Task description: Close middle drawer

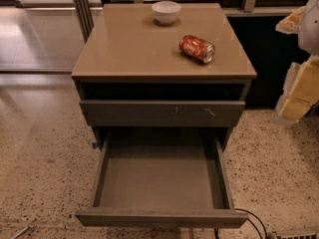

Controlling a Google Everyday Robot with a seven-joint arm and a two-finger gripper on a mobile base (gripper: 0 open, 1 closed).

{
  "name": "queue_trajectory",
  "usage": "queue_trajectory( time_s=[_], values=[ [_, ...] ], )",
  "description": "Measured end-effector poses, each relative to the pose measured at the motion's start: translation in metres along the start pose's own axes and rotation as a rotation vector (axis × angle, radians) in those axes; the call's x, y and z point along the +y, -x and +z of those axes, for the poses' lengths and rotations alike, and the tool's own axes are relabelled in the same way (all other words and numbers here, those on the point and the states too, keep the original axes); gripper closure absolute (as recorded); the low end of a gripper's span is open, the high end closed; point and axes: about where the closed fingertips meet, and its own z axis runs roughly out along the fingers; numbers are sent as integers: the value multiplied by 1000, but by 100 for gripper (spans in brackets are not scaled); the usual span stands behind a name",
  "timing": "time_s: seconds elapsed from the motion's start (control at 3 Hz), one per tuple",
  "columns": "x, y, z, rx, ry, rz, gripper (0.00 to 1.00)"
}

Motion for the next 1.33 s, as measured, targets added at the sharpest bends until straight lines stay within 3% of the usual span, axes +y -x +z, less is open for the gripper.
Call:
queue_trajectory(
  time_s=[0.67,1.0,1.33],
  values=[
    [13,4,22,-16,29,-27,0],
    [26,1,53,-33,76,-39,0],
    [44,-6,80,-9,109,-53,0]
  ],
)
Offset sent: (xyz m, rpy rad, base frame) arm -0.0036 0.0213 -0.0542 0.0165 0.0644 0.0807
